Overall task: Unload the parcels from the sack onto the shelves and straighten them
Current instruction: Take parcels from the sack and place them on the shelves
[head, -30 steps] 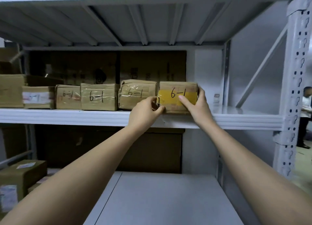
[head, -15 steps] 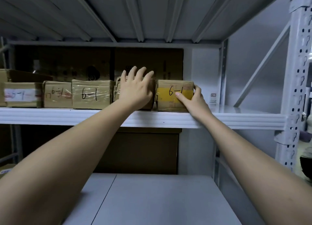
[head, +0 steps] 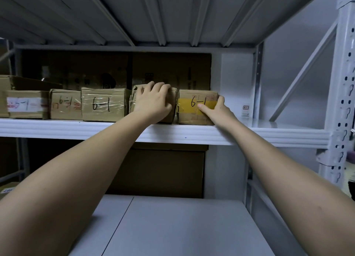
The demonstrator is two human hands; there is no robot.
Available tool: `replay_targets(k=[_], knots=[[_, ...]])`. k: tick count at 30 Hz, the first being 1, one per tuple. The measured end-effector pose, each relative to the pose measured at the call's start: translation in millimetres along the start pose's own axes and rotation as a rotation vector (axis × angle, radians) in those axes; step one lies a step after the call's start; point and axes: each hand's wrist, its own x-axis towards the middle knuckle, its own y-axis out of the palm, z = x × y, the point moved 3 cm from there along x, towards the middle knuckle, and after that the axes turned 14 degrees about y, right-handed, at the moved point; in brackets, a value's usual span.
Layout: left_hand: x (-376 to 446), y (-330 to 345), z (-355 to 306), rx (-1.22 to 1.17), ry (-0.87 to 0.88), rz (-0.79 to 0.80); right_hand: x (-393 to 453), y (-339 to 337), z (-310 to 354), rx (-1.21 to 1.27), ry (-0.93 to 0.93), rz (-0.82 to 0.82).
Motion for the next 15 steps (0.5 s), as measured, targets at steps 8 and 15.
replay_targets(k=[8,15], knots=[[-3,-1,-7,-0.038,0.002,-0.018,3,2,0,-0.079,0.046,-0.056],[-32,-19,-51,-0.15,0.179,-0.44,-24,-17,-11,0.254,-0.25,-0.498]])
